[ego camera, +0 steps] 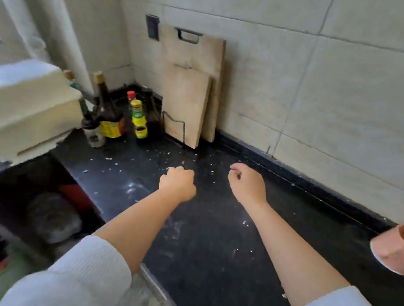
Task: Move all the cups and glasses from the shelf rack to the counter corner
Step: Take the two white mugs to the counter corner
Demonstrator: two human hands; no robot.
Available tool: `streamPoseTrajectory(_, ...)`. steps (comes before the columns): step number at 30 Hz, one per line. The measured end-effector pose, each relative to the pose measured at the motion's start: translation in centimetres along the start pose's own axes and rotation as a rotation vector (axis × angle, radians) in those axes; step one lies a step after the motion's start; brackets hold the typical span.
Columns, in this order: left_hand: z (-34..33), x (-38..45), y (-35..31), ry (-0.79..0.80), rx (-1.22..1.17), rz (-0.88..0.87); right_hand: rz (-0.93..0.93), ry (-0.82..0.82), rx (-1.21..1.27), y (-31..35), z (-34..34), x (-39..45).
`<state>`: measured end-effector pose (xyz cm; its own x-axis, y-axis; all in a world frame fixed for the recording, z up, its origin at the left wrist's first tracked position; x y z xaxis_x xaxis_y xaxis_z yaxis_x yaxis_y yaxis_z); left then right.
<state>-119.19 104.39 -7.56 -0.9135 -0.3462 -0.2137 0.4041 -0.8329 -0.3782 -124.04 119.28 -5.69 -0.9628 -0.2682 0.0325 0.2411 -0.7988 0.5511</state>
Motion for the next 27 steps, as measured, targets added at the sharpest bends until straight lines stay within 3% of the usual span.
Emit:
streamPoseTrajectory(7, 12.3, -12.8, 26.0, -0.179, 0.064, 0.31, 0.39, 0.201, -0.024, 25.1, -12.3, -8.5)
streamPoseTrajectory(13, 20.2, -25.8, 44.4, -0.39, 0.059, 0.626, 0.787, 0.303, -0.111, 44.9, -21.1, -18.6)
streamPoseTrajectory(21, 23.5, -39.7, 60.5, -0.532, 0.034, 0.959, 1.323, 0.373, -0.307, 62.0, -32.0, -31.2)
streamPoseTrajectory(27, 26.7, -45.0, 71.0, -0.568, 0.011, 1.127, 1.53, 0.474, -0.311, 72.6, -39.5, -36.2)
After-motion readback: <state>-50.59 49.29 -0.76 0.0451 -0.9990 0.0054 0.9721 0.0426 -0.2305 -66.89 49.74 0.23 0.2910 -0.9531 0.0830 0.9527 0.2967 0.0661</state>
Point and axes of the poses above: each hand's wrist, its own x-axis towards the middle knuckle, its own z-axis out of the back of the hand, y = z × x, the point moved 6 cm from there along x, towards the middle knuckle, and after that the axes turned 12 degrees about -x, right-handed, at the moved point
